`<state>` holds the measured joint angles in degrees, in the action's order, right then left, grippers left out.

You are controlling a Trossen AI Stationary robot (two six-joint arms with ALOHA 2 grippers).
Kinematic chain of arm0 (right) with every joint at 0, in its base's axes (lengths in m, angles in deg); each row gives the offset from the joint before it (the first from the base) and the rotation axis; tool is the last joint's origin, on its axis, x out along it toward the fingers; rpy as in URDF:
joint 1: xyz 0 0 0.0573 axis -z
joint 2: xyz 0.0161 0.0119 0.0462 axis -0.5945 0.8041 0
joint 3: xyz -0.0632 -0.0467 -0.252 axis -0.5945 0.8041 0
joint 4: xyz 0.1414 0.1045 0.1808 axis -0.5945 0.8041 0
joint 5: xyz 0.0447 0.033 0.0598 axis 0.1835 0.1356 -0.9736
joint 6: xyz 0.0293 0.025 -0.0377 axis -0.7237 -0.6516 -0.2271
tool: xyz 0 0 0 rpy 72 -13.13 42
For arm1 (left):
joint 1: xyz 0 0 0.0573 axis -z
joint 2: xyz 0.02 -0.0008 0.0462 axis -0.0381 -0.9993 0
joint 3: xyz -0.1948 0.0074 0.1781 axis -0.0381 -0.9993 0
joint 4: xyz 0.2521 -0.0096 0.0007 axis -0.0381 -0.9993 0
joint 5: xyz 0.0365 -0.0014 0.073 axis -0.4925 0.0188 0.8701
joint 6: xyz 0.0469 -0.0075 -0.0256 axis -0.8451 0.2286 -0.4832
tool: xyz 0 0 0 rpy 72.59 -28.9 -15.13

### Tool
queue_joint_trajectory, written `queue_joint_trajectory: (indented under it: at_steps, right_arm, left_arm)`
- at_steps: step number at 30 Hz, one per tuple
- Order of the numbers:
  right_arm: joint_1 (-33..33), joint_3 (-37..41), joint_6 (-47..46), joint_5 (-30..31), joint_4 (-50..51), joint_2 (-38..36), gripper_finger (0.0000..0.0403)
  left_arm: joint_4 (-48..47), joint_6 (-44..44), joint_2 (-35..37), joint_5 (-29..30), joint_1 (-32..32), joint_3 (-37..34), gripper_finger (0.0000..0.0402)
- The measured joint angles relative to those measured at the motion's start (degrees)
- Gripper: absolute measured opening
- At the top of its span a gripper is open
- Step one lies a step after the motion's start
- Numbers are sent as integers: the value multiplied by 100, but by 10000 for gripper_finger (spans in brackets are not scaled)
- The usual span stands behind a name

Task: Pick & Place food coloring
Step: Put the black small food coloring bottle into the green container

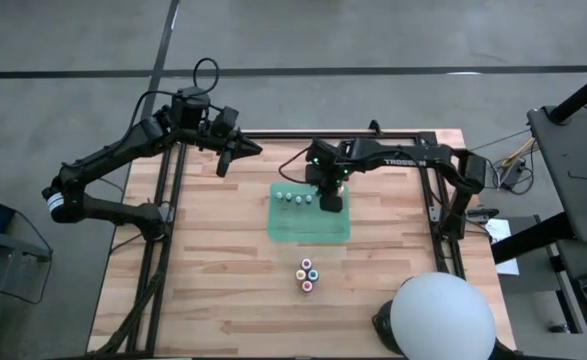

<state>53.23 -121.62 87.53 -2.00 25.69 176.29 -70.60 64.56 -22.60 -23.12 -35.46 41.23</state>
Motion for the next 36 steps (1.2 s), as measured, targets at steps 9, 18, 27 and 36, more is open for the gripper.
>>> queue_joint_trajectory:
  at_steps: [9,18,27,36]
  right_arm:
    - [0,588,-197,-4,-744,0,54]
    - [2,903,-316,19,-1098,0,54]
    - [10,1162,-379,154,-1397,2,54]
    - [17,1479,-618,157,-1815,4,54]
  left_arm:
    - [1,-2,-2,2,-1,0,0]
    - [0,9,-2,1,0,0,0]
    - [1,11,-2,2,0,0,0]
    - [1,13,-2,2,-1,0,0]
